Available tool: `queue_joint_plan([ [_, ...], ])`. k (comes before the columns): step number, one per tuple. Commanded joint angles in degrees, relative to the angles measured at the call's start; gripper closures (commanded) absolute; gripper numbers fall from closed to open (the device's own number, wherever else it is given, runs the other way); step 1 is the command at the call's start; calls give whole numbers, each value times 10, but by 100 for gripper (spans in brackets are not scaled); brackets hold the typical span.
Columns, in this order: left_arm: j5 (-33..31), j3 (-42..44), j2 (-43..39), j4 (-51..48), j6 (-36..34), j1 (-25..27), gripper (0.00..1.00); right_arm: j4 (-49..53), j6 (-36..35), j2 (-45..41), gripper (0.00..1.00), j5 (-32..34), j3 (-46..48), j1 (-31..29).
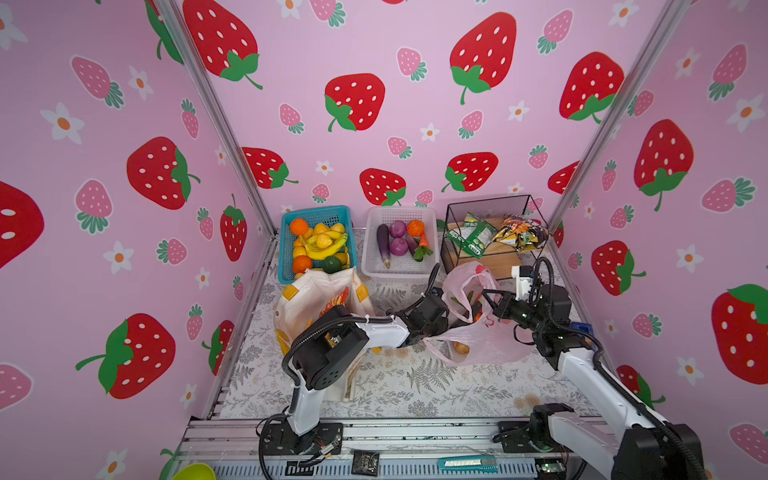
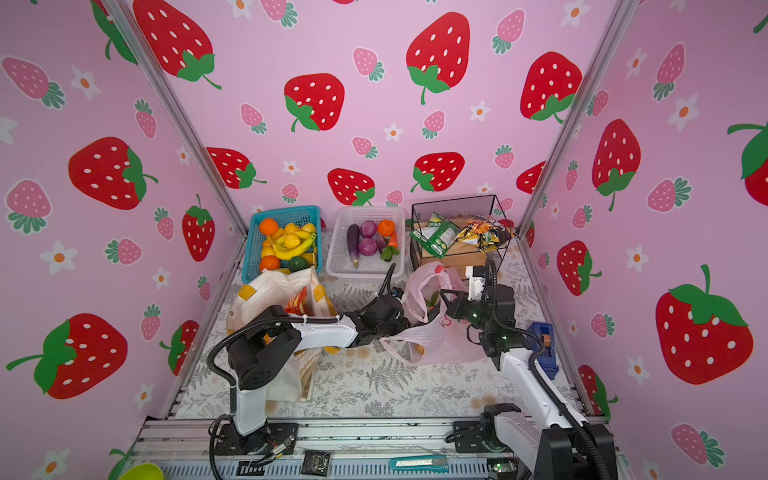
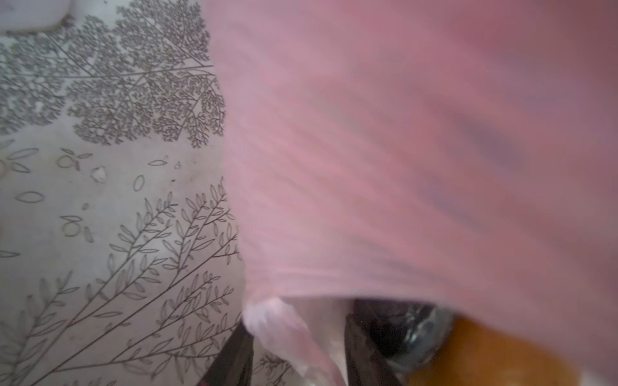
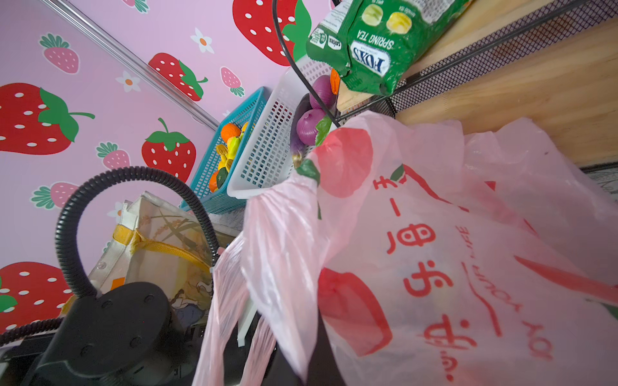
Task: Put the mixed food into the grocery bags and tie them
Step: 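Open the left gripper to release the eggplant inside the pink bag, then move the left gripper back to the white vegetable basket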
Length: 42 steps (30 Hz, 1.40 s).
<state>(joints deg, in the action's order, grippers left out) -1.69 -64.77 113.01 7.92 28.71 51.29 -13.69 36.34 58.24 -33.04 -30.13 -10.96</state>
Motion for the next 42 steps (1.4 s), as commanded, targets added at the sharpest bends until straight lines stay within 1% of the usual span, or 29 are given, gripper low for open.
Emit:
queue_joint_plan([
  [1, 18, -16, -3, 46, 8, -3, 72, -9, -4, -10, 100, 1, -3, 4],
  [3, 30, -8, -10, 63, 1, -4, 82, -5, -6, -10, 100, 3, -5, 4],
  [5, 43, 4, -22, 81, -8, -6, 89, 4, -13, -12, 100, 7, -9, 5],
  [6, 50, 12, -31, 90, -13, -7, 93, 16, -22, -15, 100, 15, -13, 5],
  [7, 58, 20, -42, 96, -18, -8, 99, 30, -31, -20, 100, 25, -17, 6],
  [8, 68, 27, -54, 101, -23, -9, 100, 42, -41, -24, 100, 36, -21, 5],
  [10, 91, 42, -82, 106, -35, -9, 100, 72, -65, -36, 100, 64, -30, 6],
  [14, 184, 75, -144, 116, -40, -9, 100, 136, -112, -56, 100, 133, -51, 7],
  [17, 253, 92, -185, 124, -29, -7, 100, 160, -131, -75, 100, 175, -60, 8],
  [19, 296, 98, -208, 128, -19, -7, 100, 167, -133, -78, 100, 179, -69, 8],
  [21, 326, 96, -227, 123, -11, -7, 100, 171, -131, -82, 100, 175, -81, 8],
  [25, 364, 86, -261, 115, 8, -7, 100, 186, -132, -93, 100, 174, -109, 8],
  [27, 372, 79, -277, 104, 14, -8, 100, 200, -139, -96, 100, 179, -123, 8],
  [29, 364, 77, -289, 90, 17, -10, 100, 209, -143, -99, 100, 183, -128, 8],
  [33, 323, 70, -286, 44, 16, -20, 100, 207, -145, -94, 100, 178, -120, 8],
  [37, 278, 65, -271, 0, 13, -50, 100, 190, -135, -81, 100, 154, -105, 8],
  [38, 270, 62, -269, -11, 5, -59, 91, 184, -132, -78, 100, 148, -102, 8],
  [40, 259, 55, -270, -33, -13, -72, 80, 178, -128, -73, 100, 140, -99, 8],
  [42, 249, 43, -274, -63, -39, -84, 66, 171, -126, -69, 100, 134, -97, 8],
])
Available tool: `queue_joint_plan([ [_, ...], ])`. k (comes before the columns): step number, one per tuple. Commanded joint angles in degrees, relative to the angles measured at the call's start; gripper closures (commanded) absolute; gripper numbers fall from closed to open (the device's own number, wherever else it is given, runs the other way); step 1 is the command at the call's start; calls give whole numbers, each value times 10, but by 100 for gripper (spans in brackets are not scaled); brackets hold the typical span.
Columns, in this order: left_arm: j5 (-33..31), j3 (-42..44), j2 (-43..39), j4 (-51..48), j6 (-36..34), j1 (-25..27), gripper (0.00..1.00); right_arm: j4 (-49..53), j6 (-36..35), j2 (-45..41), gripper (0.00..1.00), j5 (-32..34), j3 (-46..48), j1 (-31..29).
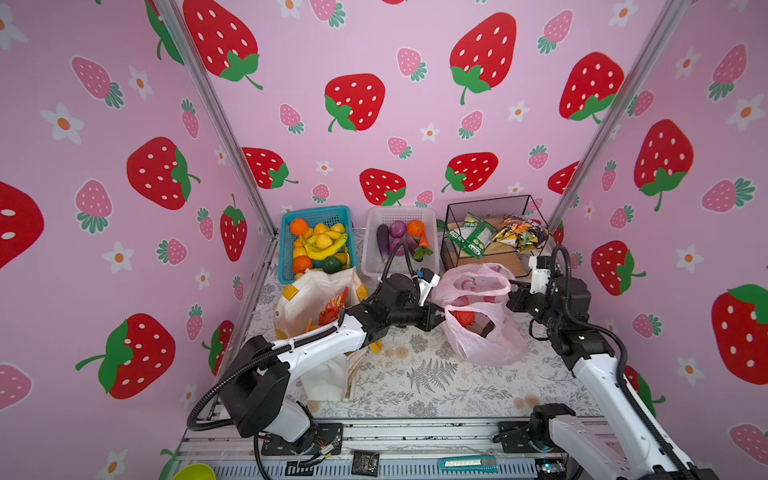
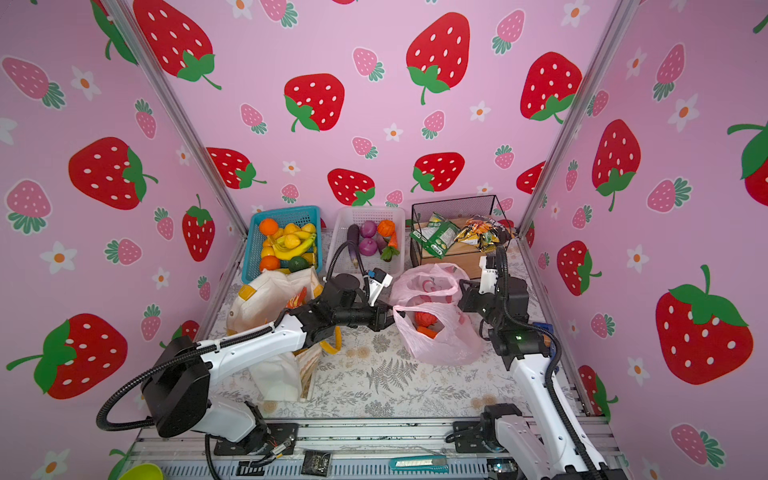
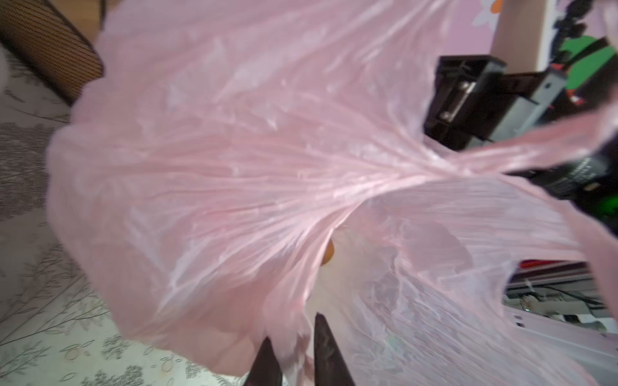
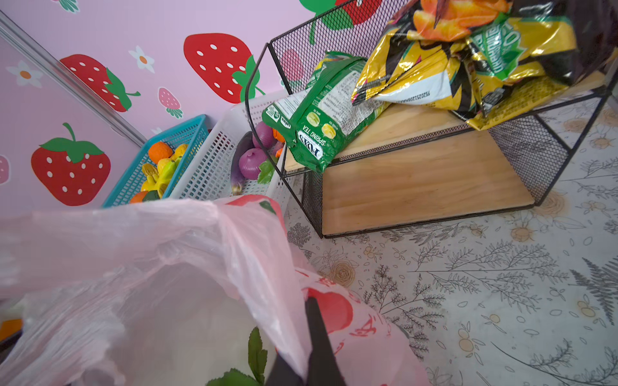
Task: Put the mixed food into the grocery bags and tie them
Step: 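Move the left gripper back to the white vegetable basket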
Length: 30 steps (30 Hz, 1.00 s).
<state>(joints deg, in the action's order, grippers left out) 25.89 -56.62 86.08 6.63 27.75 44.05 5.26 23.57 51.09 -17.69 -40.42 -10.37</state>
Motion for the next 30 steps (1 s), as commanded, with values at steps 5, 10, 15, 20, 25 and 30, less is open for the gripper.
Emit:
queue_joint_plan([
  [5, -63, -58, -31, -108, -72, -46, 49, -29, 4, 8, 100, -27, 8, 2],
  [10, -105, -58, -64, -109, -85, -89, 36, -39, 4, 20, 100, -32, 11, 3],
  [15, -167, -92, -56, -137, -107, -132, 33, -54, 8, 31, 100, -39, 18, 2],
  [20, -233, -162, 0, -183, -150, -158, 33, -71, 17, 38, 100, -53, 22, 2],
  [25, -264, -252, 91, -236, -188, -174, 32, -79, 17, 41, 100, -56, 28, 2],
  [30, -282, -353, 184, -286, -210, -177, 32, -92, 20, 54, 100, -63, 33, 2],
])
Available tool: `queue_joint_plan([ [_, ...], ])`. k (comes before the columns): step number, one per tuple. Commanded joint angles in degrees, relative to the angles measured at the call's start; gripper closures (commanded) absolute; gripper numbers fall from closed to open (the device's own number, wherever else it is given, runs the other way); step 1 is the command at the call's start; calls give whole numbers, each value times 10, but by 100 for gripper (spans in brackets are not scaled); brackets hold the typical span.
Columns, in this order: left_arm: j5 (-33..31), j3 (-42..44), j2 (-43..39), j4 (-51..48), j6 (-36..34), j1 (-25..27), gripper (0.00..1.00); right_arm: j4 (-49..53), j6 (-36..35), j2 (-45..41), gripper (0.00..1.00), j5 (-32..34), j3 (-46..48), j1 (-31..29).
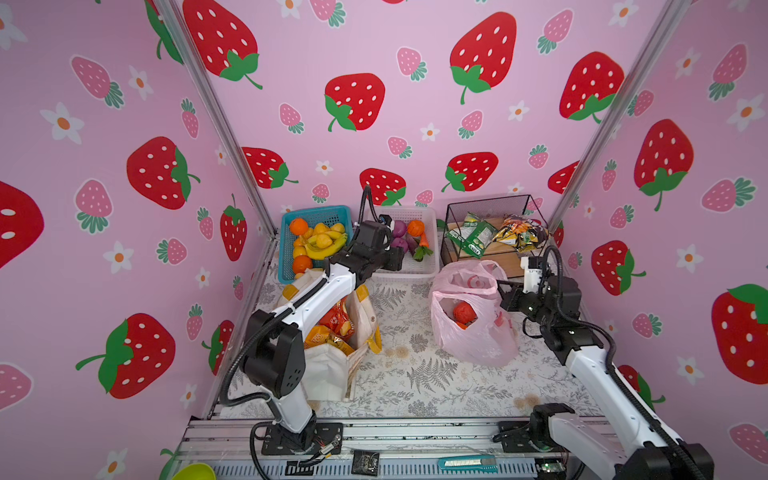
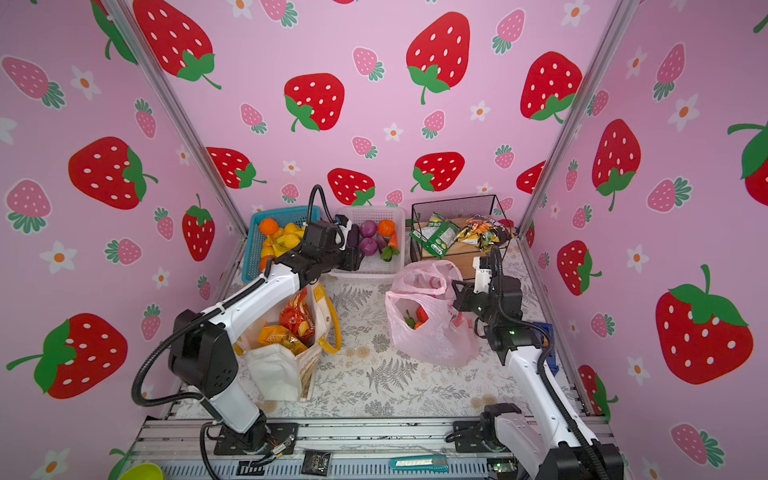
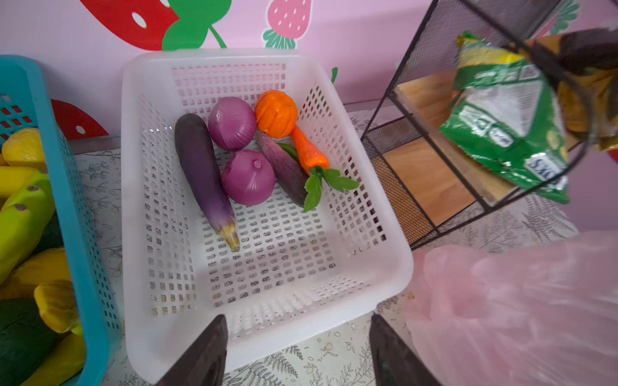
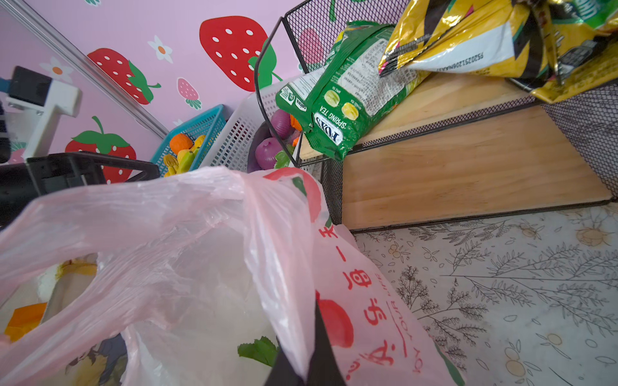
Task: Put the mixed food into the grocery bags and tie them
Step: 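Move the left gripper back to the white vegetable basket, then grasp the red onion in the white basket with the left gripper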
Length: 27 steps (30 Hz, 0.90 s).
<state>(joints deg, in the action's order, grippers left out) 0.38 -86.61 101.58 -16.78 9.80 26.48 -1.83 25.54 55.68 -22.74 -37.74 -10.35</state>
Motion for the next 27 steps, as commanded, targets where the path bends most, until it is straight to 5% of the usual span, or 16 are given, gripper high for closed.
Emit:
queue_joint_plan([
  [1, -27, -67, 44, -58, -31, -1, 32, -23, 0, 10, 100, -14, 6, 2],
  [6, -41, -171, 140, -115, -27, -2, 32, -28, -1, 17, 100, -13, 7, 1],
  [18, 56, -380, 337, -152, 8, 13, 26, -26, -6, 22, 100, -13, 4, 1],
  [27, -5, -481, 404, -178, 5, 14, 23, -20, -8, 22, 100, -10, 3, 1],
])
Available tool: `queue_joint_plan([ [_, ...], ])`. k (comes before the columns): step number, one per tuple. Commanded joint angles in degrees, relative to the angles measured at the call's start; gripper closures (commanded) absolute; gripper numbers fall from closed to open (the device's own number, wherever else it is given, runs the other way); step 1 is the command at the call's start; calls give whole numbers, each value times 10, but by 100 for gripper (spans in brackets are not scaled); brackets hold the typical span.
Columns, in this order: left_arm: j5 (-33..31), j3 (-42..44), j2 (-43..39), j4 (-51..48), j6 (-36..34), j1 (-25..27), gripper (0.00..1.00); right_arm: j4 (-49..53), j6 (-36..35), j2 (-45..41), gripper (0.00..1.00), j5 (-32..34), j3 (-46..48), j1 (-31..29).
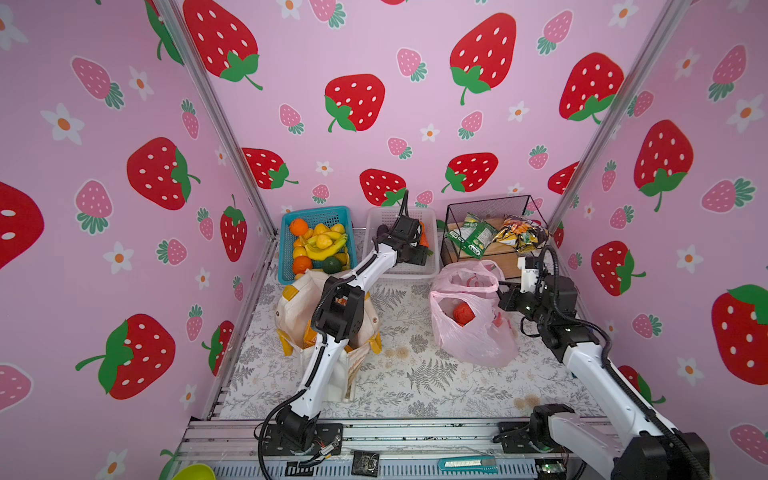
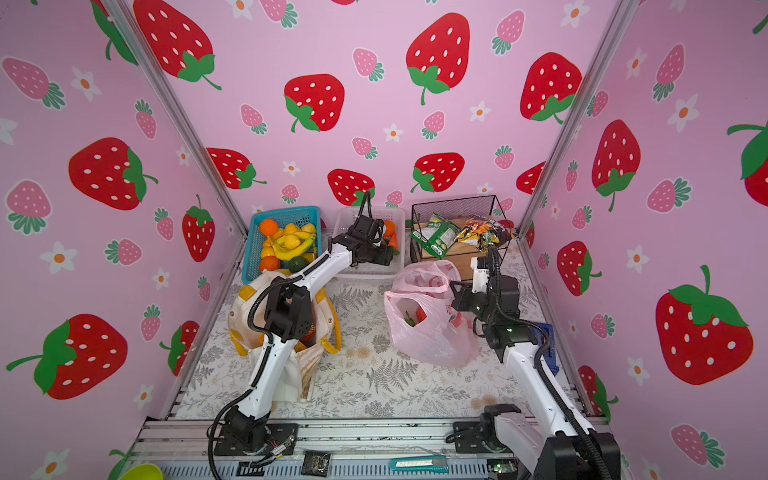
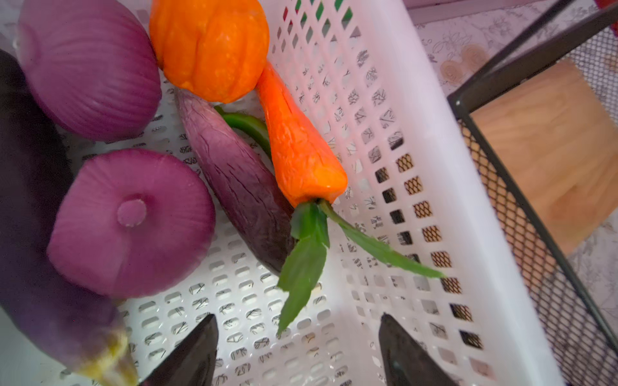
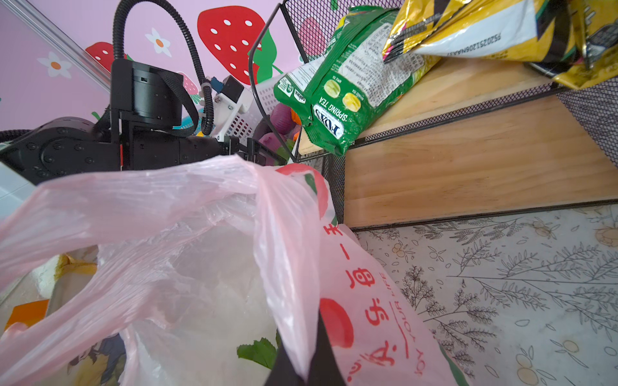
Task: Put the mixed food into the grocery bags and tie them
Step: 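Grasp the red onion in the white basket with the left gripper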
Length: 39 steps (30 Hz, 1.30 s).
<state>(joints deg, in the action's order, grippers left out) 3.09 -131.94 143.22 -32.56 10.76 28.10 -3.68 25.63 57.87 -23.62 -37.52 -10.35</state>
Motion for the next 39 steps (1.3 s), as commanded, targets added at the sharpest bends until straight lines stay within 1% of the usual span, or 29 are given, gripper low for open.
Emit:
queue_joint_plan([
  [1, -37, -24, -17, -17, -8, -4, 24, -2, -9, 0, 100, -1, 1, 2],
  [8, -87, -22, -21, -1, -30, -20, 24, -11, -7, 12, 100, -9, 3, 1],
  [14, -109, -78, 24, -13, -39, -36, 23, -11, -9, 13, 100, -7, 5, 1],
  [21, -72, -153, 84, -26, -46, -48, 19, -11, -10, 13, 100, -5, 9, 1],
  [24, -65, -175, 94, -26, -49, -50, 18, -12, -9, 14, 100, -6, 9, 1],
  [25, -63, -179, 115, -26, -50, -50, 18, -12, -9, 14, 100, -6, 9, 1],
  [32, -47, -196, 150, -20, -51, -51, 17, -15, -7, 13, 100, -7, 13, 1],
  [34, -48, -223, 168, -36, -53, -51, 16, -16, -7, 11, 100, -6, 15, 1],
  [37, -49, -222, 168, -28, -54, -50, 19, -17, -6, 11, 100, -7, 16, 1],
  [39, -49, -220, 168, -25, -54, -51, 25, -18, -6, 13, 100, -9, 15, 1],
])
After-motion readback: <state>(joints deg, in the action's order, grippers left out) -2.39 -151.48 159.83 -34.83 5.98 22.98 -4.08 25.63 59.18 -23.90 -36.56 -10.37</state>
